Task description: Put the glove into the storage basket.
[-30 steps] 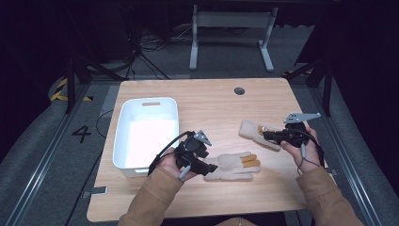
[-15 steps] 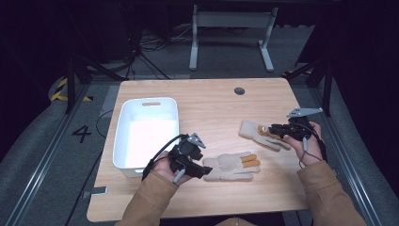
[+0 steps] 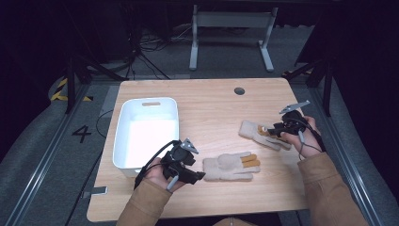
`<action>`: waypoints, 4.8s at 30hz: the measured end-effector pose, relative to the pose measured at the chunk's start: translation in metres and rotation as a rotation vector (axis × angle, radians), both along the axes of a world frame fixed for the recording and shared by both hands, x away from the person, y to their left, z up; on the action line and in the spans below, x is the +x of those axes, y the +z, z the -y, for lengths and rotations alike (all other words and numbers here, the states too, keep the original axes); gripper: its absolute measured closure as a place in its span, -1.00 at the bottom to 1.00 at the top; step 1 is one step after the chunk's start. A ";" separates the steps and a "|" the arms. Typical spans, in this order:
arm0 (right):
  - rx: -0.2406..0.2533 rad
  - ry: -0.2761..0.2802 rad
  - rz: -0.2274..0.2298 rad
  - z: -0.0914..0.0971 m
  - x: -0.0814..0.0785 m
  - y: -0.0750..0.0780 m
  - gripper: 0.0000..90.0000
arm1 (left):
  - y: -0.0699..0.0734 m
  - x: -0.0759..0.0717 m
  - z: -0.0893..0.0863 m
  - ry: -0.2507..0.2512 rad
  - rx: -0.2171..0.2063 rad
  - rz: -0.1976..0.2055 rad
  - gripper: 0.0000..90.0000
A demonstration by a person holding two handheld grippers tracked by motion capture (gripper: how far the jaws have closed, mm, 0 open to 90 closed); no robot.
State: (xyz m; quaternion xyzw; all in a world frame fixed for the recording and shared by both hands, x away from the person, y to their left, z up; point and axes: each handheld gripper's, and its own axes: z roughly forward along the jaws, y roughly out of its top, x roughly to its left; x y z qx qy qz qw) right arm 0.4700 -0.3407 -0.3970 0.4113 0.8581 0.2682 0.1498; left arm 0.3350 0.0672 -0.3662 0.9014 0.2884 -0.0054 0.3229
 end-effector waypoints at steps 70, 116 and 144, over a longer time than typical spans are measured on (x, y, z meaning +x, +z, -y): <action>0.059 0.277 0.005 -0.037 -0.040 0.071 0.78 | -0.002 -0.003 -0.004 0.009 0.002 -0.007 -0.09; 0.121 0.511 -0.099 -0.135 -0.078 0.040 0.76 | -0.001 0.000 0.003 -0.011 0.007 0.000 -0.09; -0.044 0.492 -0.162 -0.147 -0.075 0.000 0.63 | -0.005 0.004 0.012 -0.034 0.018 -0.010 -0.10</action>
